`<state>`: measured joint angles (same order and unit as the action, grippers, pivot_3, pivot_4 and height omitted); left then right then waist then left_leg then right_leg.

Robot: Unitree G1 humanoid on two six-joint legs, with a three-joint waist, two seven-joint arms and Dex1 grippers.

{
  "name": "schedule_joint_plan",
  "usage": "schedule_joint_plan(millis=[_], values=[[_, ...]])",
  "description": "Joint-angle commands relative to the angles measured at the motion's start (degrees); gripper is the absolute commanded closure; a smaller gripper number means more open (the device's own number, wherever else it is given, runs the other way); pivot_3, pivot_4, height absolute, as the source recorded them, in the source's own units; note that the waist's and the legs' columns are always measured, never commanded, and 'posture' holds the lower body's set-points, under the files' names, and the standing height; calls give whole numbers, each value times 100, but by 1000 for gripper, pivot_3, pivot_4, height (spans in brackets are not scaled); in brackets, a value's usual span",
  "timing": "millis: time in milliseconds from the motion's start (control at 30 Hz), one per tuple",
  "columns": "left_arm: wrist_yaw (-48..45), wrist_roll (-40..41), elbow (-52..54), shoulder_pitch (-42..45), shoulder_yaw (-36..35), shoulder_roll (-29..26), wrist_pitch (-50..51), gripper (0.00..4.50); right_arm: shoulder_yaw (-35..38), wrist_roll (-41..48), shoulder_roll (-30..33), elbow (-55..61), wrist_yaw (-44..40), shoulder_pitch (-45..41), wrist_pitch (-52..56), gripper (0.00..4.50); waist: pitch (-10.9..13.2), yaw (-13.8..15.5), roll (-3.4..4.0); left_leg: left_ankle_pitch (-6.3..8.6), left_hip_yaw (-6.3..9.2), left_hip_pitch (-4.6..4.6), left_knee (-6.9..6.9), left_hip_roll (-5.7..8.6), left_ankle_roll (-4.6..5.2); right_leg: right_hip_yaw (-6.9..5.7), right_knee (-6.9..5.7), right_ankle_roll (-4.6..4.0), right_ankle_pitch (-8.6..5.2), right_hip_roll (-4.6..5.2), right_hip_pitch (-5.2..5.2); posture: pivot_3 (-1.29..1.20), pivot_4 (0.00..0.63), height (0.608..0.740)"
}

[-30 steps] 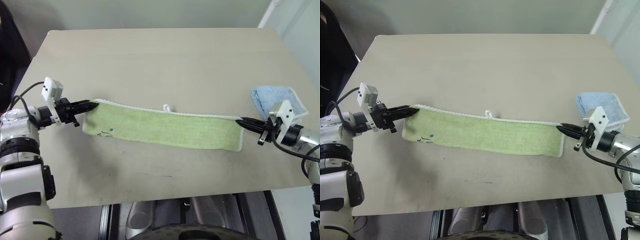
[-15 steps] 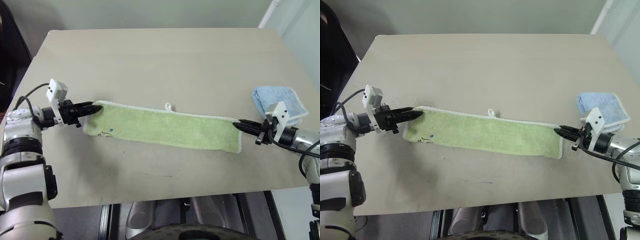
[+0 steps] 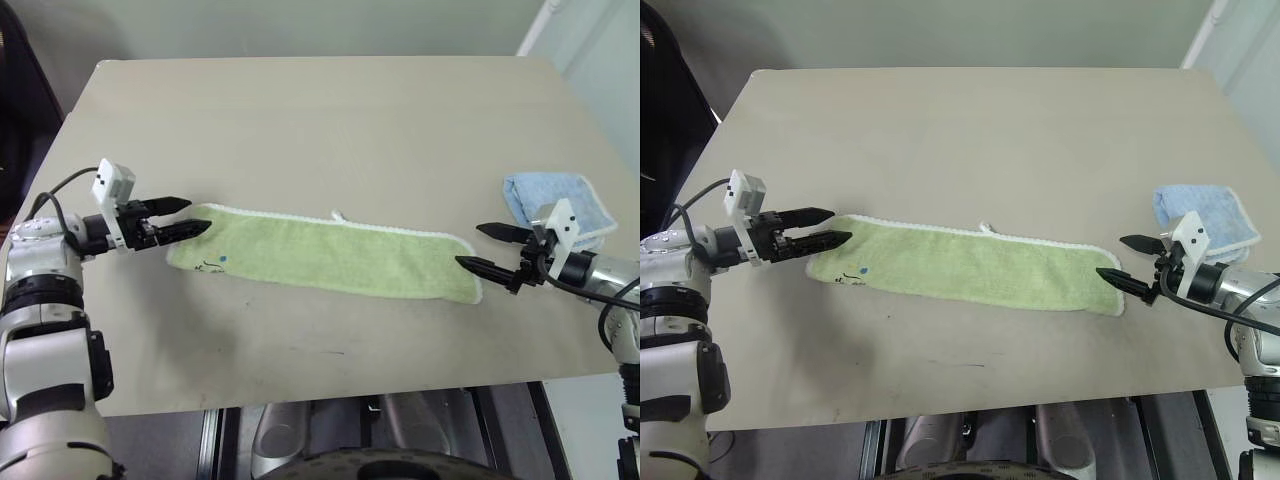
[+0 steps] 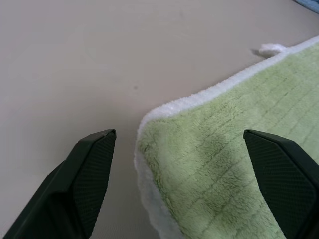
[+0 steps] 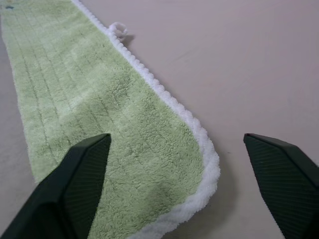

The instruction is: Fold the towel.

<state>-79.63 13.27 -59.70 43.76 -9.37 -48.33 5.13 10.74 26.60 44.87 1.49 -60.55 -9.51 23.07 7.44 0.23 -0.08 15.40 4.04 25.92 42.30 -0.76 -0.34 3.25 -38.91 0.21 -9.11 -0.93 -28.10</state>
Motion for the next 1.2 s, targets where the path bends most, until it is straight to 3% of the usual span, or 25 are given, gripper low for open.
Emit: schedule_joint_plan(millis=[33, 200, 333, 467, 667, 833, 1000, 1200], values=[[53, 14, 175, 178, -125, -165, -219, 0, 478, 314, -20, 355, 166, 69, 45, 51, 0, 1, 0, 0, 0, 0, 0, 0, 0, 0, 0, 0, 0, 0, 0, 0, 150, 703], [-101, -26, 292, 154, -38, -211, -163, 0, 655, 494, -52, 571, 294, 143, 212, 51, 0, -3, 0, 0, -2, 0, 0, 0, 0, 0, 0, 0, 0, 0, 0, 0, 150, 703], [-334, 676, 1301, 128, -353, -14, 499, 0, 1217, 2042, -503, 2017, 1314, 277, 1465, 51, 2, 10, 1, -3, 3, 6, -1, 0, -3, -4, 0, 0, -2, -4, -4, 0, 150, 703], [-357, 806, 2261, -325, -231, 45, 781, 0, 1328, 2818, -539, 2515, 1941, 428, 2280, 51, 0, 3, -1, -5, -4, -2, -2, 3, 0, -1, 7, 21, -14, -3, 12, 0, 150, 703], [-340, 1260, 4142, -1428, -120, 123, 1459, 0, 1432, 5093, -1011, 2994, 3687, 1230, 3262, 51, 1, -1, 0, -1, -4, -6, -5, 3, 4, 3, 8, 74, -49, 0, 14, 0, 150, 703], [-204, 1452, 4998, -1977, -10, 241, 1770, 0, 1088, 6986, -950, 3068, 5098, 1941, 3231, 51, 0, 8, -2, 3, 2, -13, -4, 4, 3, 4, 7, 77, -51, 0, 24, 0, 150, 703], [-211, 1532, 5317, -2326, 202, 353, 1847, 0, 831, 8430, -695, 3030, 5941, 2912, 2937, 51, 0, 10, 0, 17, 9, -8, -4, 4, -7, 6, 8, 80, -58, 0, 19, 0, 150, 703], [-199, 1450, 5370, -2457, 515, 578, 1703, 0, 689, 8591, -713, 2789, 6355, 3377, 2553, 51, -2, 25, -2, 60, 14, -1, -4, 4, -65, 6, 16, 82, -63, -1, 18, 0, 150, 703]])
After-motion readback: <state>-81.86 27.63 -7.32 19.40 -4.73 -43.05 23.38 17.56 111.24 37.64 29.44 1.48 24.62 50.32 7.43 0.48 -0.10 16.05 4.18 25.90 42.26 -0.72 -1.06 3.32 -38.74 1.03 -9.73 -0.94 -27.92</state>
